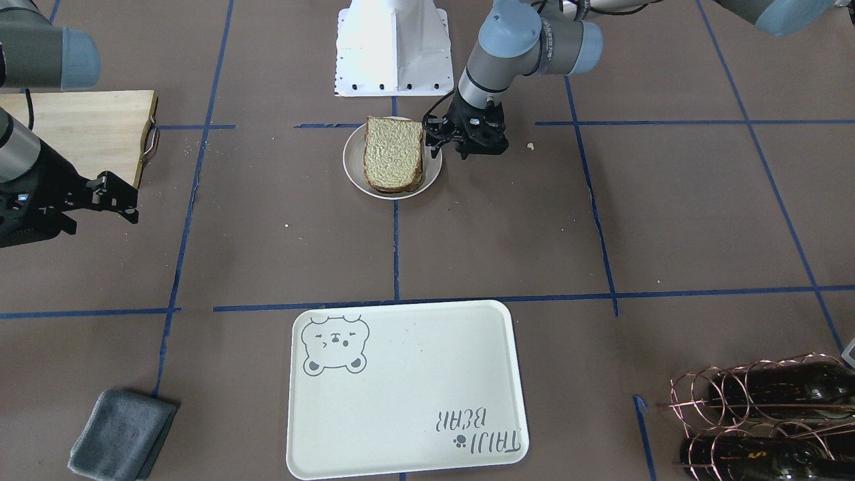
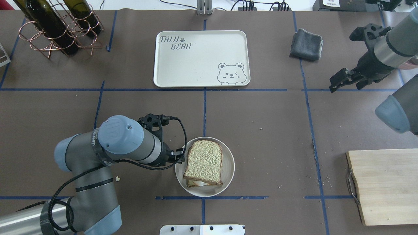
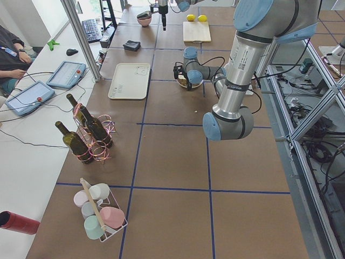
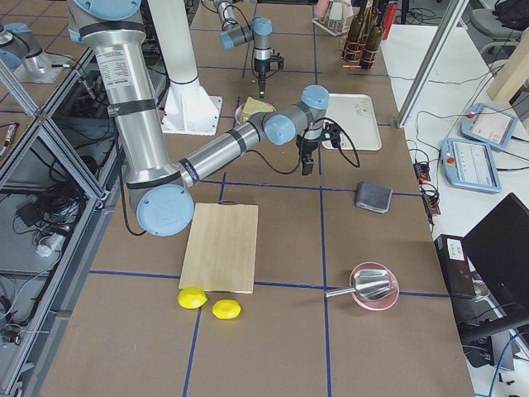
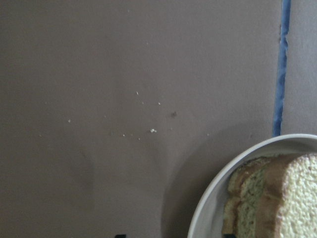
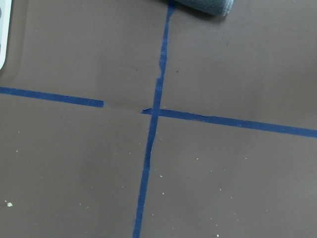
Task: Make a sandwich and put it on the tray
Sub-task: 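Grasp the white plate rim with the left gripper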
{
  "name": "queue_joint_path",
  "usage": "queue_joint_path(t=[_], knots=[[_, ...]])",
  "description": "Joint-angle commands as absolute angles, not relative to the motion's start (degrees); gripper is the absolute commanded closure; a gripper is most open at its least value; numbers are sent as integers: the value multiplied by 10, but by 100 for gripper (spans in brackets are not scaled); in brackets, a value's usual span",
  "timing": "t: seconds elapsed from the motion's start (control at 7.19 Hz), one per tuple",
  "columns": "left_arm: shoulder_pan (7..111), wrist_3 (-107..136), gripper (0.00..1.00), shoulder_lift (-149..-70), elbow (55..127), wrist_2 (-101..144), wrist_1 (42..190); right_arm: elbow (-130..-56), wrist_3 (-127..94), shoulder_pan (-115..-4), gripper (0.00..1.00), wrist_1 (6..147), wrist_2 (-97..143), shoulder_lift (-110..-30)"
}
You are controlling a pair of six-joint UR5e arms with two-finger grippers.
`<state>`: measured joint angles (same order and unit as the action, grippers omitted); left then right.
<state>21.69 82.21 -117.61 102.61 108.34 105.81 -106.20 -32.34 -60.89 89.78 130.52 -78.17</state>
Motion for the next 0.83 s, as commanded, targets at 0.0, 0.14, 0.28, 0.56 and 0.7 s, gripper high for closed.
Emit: queue_joint_path(t=[0.0,0.14,0.28,0.56,0.7], knots=[[192,827,49,-1185,1007,1083,1069,-1059,-293,-635,0,897,1322,-801],[186,827,57,-1186,1002,1083,1070,-1058,-293,-635,0,898,1321,-801],[185,827,67,-1186,1001,1083,1070,-1058,-293,-635,0,898,1321,-802],[185,827,88,-1185,1004,1084,1070,-1058,-293,-635,0,898,1321,-803],[186,828,100,-1185,1005,1083,1071,-1058,-293,-635,0,898,1321,-804]])
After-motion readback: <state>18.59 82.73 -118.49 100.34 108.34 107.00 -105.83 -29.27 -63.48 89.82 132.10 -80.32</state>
